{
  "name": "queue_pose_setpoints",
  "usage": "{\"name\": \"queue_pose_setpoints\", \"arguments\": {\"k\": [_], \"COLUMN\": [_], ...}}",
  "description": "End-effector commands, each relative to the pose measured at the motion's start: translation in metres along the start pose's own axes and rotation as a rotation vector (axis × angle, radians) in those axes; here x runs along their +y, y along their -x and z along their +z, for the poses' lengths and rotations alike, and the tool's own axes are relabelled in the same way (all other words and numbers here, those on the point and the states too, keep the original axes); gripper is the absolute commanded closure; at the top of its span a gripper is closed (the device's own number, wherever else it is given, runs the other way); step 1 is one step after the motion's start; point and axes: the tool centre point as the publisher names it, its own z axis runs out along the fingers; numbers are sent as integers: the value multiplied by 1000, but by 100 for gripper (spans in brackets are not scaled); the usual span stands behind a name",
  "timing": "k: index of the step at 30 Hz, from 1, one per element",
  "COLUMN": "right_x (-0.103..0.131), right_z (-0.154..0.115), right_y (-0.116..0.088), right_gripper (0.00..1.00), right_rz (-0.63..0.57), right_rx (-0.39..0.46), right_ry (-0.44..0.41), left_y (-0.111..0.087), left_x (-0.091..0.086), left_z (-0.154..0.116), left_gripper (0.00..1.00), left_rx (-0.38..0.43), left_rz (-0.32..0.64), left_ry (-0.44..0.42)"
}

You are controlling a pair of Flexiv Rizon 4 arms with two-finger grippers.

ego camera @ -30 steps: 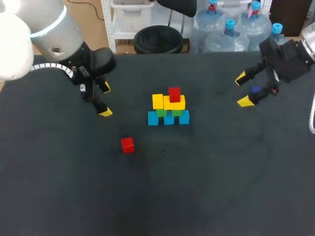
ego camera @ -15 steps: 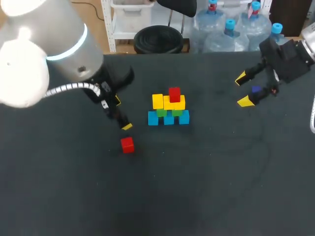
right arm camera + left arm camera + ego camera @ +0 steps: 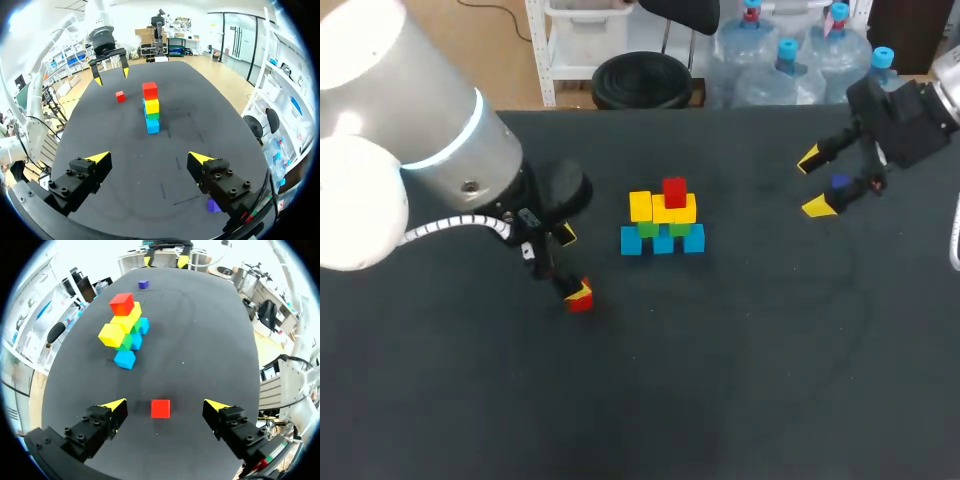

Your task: Place the blue cubes, place green cubes on the blue cubes, place the yellow cubes on the green cubes, then place the red cubes on the yellow cubes, and place purple cube on the red cubes.

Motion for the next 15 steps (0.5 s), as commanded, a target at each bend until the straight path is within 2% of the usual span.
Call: {"name": "queue_pose_setpoints", "arguments": {"k": [1,6,15], "right_x": [-1,-1,-1], "right_z": [1,1,1], "right_y": [0,0,0], "right_gripper": [0,0,0], "right_rz": [-1,-1,-1], "right_rx": [-2,-2,-2], "right_ry": [2,2,2], "left_y": [-6,-12,-18], "left_x": [3,2,-3], "left_z": [3,10,24], "left_gripper": [0,0,0], "left_rx": [-9,-10,-18], "left_rz": [-13,-68,-73], "left_ry": [-16,-20,-49]}}
